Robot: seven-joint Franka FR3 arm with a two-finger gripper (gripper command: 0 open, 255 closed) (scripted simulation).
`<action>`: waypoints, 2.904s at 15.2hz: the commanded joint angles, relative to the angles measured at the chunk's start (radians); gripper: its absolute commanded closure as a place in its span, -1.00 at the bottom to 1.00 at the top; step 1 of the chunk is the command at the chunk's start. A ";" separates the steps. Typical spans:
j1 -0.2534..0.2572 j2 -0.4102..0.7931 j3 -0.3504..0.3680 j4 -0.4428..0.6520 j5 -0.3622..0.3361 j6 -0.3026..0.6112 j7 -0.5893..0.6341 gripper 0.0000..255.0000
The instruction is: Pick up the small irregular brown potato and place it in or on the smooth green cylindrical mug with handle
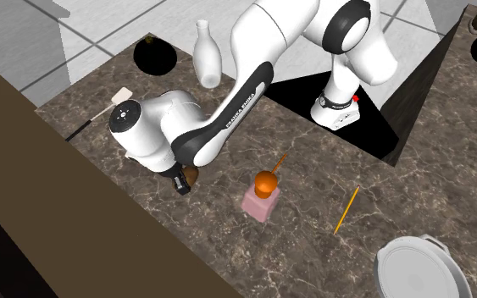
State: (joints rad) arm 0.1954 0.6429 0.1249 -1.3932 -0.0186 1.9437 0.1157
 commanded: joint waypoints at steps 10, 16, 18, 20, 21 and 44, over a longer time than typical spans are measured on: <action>0.000 -0.037 0.003 0.062 0.003 -0.099 0.002 1.00; 0.001 -0.052 0.004 0.119 0.005 -0.171 0.004 1.00; 0.001 -0.055 0.004 0.141 0.005 -0.196 0.004 1.00; 0.002 -0.057 0.005 0.165 0.005 -0.221 0.005 1.00; 0.002 -0.058 0.005 0.177 0.005 -0.234 0.005 1.00; -0.151 -0.132 -0.039 0.235 0.018 -0.373 -0.185 1.00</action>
State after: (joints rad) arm 0.0608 0.5075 0.0912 -1.1616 -0.0012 1.5711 -0.0467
